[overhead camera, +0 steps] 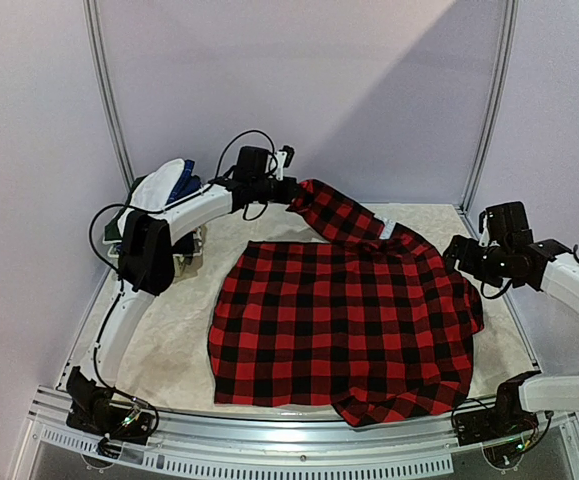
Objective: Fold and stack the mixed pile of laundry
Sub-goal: Adjust the flattened shirt at the center of the board.
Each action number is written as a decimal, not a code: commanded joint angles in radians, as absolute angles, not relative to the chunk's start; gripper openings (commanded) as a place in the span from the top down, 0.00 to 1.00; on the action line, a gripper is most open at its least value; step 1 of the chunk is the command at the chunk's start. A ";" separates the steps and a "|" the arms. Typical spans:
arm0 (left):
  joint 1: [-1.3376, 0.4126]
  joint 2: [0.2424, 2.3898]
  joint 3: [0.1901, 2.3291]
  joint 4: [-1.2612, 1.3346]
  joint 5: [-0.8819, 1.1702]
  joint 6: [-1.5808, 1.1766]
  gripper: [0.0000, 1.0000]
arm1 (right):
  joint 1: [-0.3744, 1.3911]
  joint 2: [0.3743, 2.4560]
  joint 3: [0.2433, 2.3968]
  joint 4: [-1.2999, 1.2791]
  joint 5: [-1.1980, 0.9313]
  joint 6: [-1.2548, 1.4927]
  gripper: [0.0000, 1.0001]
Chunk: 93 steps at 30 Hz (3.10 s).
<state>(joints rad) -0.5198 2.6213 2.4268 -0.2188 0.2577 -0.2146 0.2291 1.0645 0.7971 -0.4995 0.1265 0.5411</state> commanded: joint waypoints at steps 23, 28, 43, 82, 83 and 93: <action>-0.497 2.708 2.441 0.194 -0.257 -0.166 0.00 | 0.246 1.163 0.837 -0.458 0.119 0.522 0.02; -0.502 2.561 2.297 0.157 -0.228 -0.167 0.01 | 0.264 1.179 0.848 -0.467 0.109 0.518 0.02; -0.575 2.059 1.727 -0.275 -0.221 -0.232 0.15 | 0.352 1.261 0.843 -0.504 0.174 0.568 0.01; -0.555 2.138 1.376 -0.388 -0.215 -0.391 0.39 | 0.235 2.060 1.384 -0.648 0.193 0.482 0.01; -0.547 2.149 1.392 -0.390 -0.208 -0.389 0.40 | 0.232 2.080 1.408 -0.655 0.189 0.478 0.01; -0.474 2.281 1.606 -0.450 -0.159 -0.377 0.41 | 0.198 2.264 1.716 -0.744 0.148 0.438 0.01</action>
